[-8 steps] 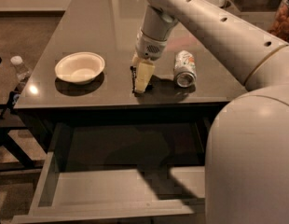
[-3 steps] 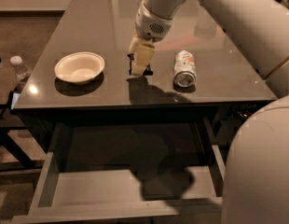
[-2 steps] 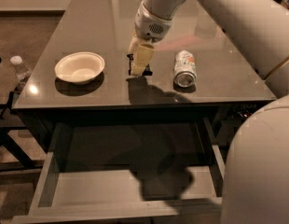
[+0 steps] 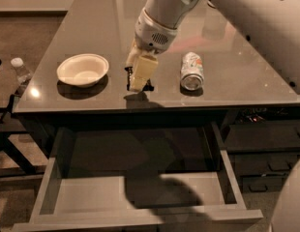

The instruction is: Place rxbar chocolate into top drawer

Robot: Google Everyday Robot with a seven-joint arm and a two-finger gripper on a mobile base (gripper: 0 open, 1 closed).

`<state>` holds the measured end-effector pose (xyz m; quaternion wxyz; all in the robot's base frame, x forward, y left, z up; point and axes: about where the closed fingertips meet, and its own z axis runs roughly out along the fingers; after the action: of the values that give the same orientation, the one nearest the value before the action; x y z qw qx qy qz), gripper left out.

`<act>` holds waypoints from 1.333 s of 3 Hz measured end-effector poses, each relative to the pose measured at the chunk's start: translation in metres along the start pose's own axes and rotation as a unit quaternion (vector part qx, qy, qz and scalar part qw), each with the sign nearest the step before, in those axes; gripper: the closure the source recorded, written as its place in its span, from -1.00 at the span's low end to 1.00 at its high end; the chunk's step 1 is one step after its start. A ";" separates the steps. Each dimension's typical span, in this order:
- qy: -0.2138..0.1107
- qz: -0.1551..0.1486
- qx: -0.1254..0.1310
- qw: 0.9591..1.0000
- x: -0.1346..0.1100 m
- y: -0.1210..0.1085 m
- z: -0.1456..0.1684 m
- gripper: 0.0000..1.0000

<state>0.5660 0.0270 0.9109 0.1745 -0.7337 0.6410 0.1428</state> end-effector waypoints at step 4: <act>-0.033 0.039 -0.048 0.998 -0.022 0.089 0.024 1.00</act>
Offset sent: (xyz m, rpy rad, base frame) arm -0.1012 0.0156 -0.0113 0.0423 0.1533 -0.0326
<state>0.4751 0.0470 0.8927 0.1548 -0.7106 0.6553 0.2042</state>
